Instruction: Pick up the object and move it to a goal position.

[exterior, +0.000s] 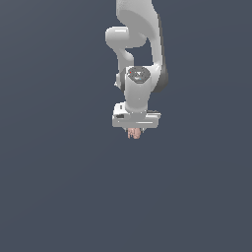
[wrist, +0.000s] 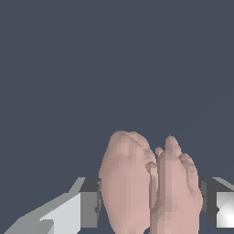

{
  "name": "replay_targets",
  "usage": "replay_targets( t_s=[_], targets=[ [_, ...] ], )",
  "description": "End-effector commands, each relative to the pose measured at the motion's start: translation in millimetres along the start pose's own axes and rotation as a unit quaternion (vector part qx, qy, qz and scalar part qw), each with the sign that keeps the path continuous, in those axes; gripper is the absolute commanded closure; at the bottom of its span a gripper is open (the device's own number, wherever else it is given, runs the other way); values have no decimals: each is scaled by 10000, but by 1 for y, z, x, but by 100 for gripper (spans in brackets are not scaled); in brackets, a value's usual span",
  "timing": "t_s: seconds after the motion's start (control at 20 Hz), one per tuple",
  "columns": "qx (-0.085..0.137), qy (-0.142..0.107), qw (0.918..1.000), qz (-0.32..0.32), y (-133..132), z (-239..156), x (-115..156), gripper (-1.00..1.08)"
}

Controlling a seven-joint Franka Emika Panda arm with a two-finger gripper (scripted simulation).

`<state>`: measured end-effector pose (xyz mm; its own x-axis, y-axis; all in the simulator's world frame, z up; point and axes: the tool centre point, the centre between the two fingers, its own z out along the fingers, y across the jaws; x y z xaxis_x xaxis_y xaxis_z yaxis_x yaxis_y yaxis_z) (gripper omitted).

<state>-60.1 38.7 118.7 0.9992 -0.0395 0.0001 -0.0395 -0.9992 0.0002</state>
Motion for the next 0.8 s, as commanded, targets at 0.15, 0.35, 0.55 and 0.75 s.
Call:
replay_targets(
  t_s=[0.15,0.35,0.55,0.75],
  targets=[
    [1,2,10000,-1,2,-48,-18,108],
    [1,2,10000,-1,4,-82,-30,108],
    [1,2,10000,-1,5,-110,-40,108],
    [1,0,10000,-3,6,-130,-46,108]
  ],
)
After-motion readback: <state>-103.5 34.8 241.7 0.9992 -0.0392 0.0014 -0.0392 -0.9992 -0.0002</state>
